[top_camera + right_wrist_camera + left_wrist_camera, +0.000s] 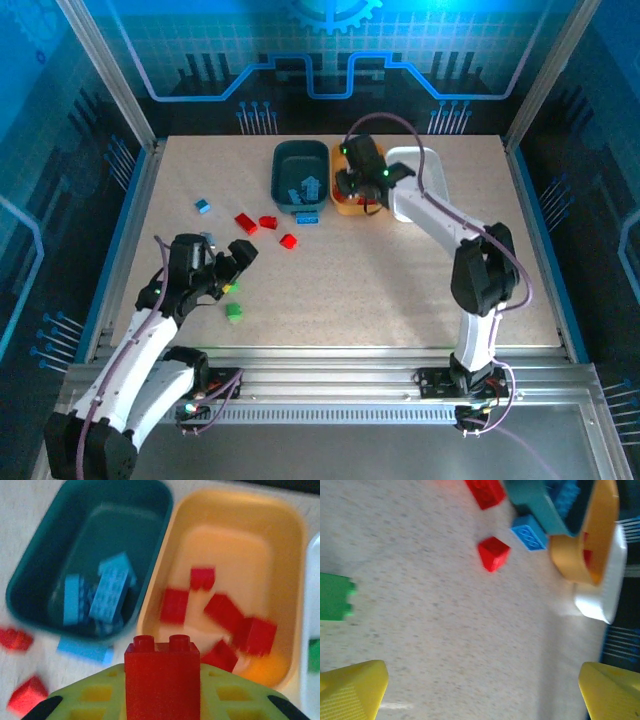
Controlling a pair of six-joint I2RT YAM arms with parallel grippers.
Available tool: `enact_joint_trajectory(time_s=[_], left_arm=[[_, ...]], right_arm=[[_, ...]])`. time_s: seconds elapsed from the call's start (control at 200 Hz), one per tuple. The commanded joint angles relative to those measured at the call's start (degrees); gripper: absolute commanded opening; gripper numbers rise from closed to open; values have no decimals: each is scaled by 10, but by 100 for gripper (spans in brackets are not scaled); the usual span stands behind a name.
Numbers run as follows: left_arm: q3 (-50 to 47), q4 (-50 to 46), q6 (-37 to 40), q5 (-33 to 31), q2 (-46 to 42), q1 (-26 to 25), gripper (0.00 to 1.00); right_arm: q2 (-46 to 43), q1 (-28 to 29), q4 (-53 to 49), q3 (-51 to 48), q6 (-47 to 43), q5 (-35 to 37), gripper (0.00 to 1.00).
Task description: Sort the legos into containers by color
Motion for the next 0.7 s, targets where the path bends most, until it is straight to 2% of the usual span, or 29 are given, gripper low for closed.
enact_joint_trajectory(time_s=[0.0,0.135,0.225,0.315,0.43,0.505,0.695], left_arm=[[8,-61,30,-75,14,1,99],[2,-82,39,-102,36,1,99],[9,-100,45,-118,55,1,98],[14,-111,53,-121,75,1,98],[12,-114,58,-123,86,1,96],[3,-109,56,-110,88,1,90],[-21,-116,50,-113,96,-13,79]], right_arm=[[87,-31,-82,88,-1,1,30],[150,-52,-117,178,7,-27,35],[176,-55,-140,216,11,-36,47],[167,-53,-138,212,11,-44,58],[117,-48,-110,164,12,-44,61],[72,-43,-94,119,17,-46,63],[-96,-3,6,-111,58,-41,67]])
